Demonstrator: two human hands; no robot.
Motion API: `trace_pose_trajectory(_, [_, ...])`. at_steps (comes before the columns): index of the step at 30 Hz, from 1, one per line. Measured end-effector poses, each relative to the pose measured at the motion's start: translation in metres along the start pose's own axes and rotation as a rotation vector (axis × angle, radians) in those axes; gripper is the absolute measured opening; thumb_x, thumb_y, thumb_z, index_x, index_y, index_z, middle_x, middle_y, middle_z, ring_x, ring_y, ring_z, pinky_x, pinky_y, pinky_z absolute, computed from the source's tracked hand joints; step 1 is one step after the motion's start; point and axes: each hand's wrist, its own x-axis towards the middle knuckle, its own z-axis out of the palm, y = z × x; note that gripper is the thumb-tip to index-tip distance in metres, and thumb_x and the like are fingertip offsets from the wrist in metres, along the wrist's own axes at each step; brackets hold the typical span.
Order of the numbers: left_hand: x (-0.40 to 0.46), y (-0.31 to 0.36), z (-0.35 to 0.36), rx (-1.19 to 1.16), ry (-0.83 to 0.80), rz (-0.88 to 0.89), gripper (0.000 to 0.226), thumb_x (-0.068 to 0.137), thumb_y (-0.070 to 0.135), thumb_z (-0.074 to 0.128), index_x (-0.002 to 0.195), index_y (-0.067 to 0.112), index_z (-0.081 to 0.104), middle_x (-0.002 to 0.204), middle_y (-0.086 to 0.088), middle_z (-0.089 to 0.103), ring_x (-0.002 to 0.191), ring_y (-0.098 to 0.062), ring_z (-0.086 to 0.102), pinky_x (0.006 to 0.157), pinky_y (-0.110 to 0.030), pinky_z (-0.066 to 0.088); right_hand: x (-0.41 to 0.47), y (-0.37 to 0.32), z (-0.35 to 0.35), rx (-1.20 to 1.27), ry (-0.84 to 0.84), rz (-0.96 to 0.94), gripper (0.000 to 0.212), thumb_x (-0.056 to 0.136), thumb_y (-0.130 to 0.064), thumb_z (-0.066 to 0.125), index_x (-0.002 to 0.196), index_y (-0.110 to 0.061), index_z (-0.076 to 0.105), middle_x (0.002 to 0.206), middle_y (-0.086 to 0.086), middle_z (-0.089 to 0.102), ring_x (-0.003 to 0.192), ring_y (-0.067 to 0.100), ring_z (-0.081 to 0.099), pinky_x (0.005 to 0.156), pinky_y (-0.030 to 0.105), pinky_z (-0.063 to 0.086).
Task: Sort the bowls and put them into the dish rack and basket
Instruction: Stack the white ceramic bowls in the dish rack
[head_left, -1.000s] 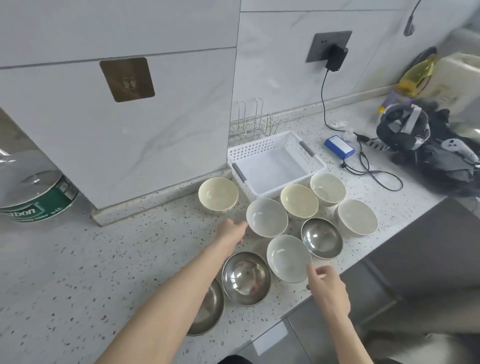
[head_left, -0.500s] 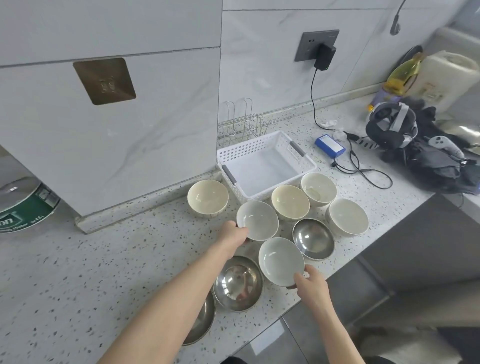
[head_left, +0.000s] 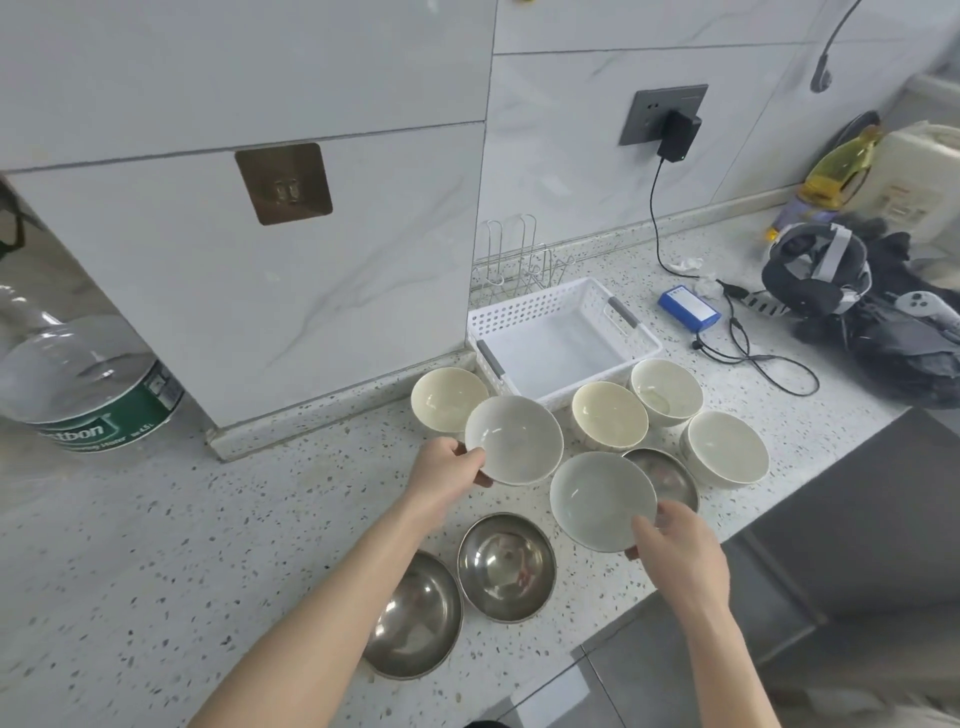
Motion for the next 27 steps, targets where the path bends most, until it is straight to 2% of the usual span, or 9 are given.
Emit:
trace_pose_trajectory(4, [-0.031,0.006,-0.038,-0.14,0.024,-0.003,0.008,0.084,0.008,0.053,0.078,0.005,0.057,0.077,-0.018,0.076,0.033,-0.004,0.031,0.041,-0.02,0.024,-0.008,-0.023,0.0,0.083,-0.02,-0.068,0.017,0.084,-0.02,0.051,0.098,-0.026,0.059,0.06,-0.007,0.071,0.066,0.012,0.06,0.056,0.03,0.042])
trace_pose_trajectory(8, [-0.058,0.007,-0.083,-0.284,0.067,-0.016,0.019,0.085,0.005,0.05,0.095,-0.005,0.063,0.075,-0.017,0.076,0.039,-0.008,0.023,0.036,-0.016,0.021,-0.023,-0.049,0.016,0.184,-0.103,-0.137,0.017,0.082,-0.017,0.052,0.088,-0.022,0.066,0.056,-0.006,0.07,0.052,0.007,0.055,0.051,0.026,0.038])
trace_pose_trajectory(11, [-0.078,0.001,-0.12,-0.347,0.12,-0.012,0.02,0.087,0.005,0.049,0.096,-0.002,0.065,0.076,-0.018,0.076,0.042,-0.009,0.022,0.034,-0.016,0.021,-0.039,-0.071,0.036,0.226,-0.16,-0.177,0.017,0.082,-0.014,0.055,0.089,-0.016,0.07,0.057,-0.003,0.071,0.061,0.01,0.065,0.054,0.028,0.044])
trace_pose_trajectory(14, [-0.099,-0.01,-0.156,-0.396,0.195,0.003,0.018,0.087,0.004,0.048,0.092,0.0,0.065,0.076,-0.019,0.075,0.04,-0.008,0.022,0.033,-0.016,0.019,-0.06,-0.094,0.059,0.231,-0.222,-0.235,0.014,0.083,-0.016,0.056,0.088,-0.021,0.068,0.056,-0.005,0.071,0.06,0.012,0.067,0.062,0.034,0.054])
trace_pose_trajectory(16, [-0.114,-0.018,-0.179,-0.426,0.241,0.012,0.019,0.087,0.003,0.047,0.093,-0.002,0.065,0.076,-0.02,0.075,0.038,-0.008,0.021,0.033,-0.016,0.019,-0.079,-0.109,0.076,0.225,-0.263,-0.277,0.014,0.085,-0.019,0.055,0.091,-0.025,0.066,0.056,-0.003,0.071,0.051,0.007,0.061,0.056,0.03,0.048])
trace_pose_trajectory(20, [-0.144,-0.038,-0.23,-0.451,0.284,0.021,0.024,0.088,0.003,0.046,0.099,-0.009,0.063,0.076,-0.02,0.075,0.04,-0.009,0.02,0.034,-0.017,0.018,-0.122,-0.142,0.111,0.24,-0.301,-0.323,0.014,0.086,-0.017,0.056,0.094,-0.02,0.066,0.055,-0.001,0.07,0.052,0.008,0.057,0.051,0.027,0.038])
trace_pose_trajectory(23, [-0.167,-0.057,-0.275,-0.452,0.32,0.024,0.022,0.088,0.005,0.048,0.097,-0.004,0.065,0.077,-0.018,0.076,0.042,-0.011,0.022,0.035,-0.017,0.019,-0.157,-0.169,0.137,0.227,-0.356,-0.338,0.015,0.085,-0.016,0.055,0.095,-0.02,0.066,0.056,-0.001,0.071,0.052,0.012,0.054,0.051,0.026,0.038])
trace_pose_trajectory(27, [-0.193,-0.082,-0.332,-0.493,0.386,0.049,0.021,0.088,0.006,0.049,0.096,0.002,0.068,0.078,-0.018,0.076,0.045,-0.013,0.023,0.038,-0.019,0.02,-0.198,-0.199,0.174,0.221,-0.426,-0.378,0.019,0.085,-0.013,0.053,0.094,-0.02,0.069,0.055,0.002,0.07,0.037,0.0,0.044,0.046,0.022,0.034])
